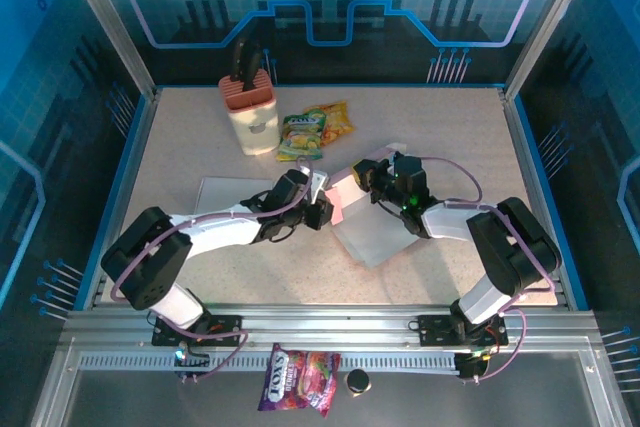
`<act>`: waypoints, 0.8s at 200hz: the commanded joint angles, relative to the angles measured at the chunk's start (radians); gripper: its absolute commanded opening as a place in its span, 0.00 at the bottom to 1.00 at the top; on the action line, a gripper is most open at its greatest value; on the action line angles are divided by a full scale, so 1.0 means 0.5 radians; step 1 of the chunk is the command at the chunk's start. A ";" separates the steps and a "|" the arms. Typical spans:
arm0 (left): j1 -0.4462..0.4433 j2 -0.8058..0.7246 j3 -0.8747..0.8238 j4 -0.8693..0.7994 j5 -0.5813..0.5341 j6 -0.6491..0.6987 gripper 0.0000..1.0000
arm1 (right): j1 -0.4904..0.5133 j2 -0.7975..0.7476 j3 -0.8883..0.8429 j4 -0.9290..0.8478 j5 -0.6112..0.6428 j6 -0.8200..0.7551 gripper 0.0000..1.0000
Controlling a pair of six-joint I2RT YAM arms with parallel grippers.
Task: Fold the paper box
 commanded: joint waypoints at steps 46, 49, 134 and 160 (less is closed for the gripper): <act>-0.043 0.117 0.099 0.060 -0.265 -0.215 0.25 | 0.127 -0.079 -0.115 0.056 0.166 0.128 0.00; -0.046 0.123 0.104 0.053 -0.279 -0.221 0.25 | 0.134 -0.079 -0.119 0.061 0.174 0.136 0.00; -0.112 0.252 0.164 0.005 -0.567 -0.368 0.26 | 0.186 -0.108 -0.156 0.057 0.228 0.193 0.00; -0.145 0.299 0.224 -0.047 -0.649 -0.401 0.23 | 0.188 -0.108 -0.166 0.062 0.230 0.209 0.00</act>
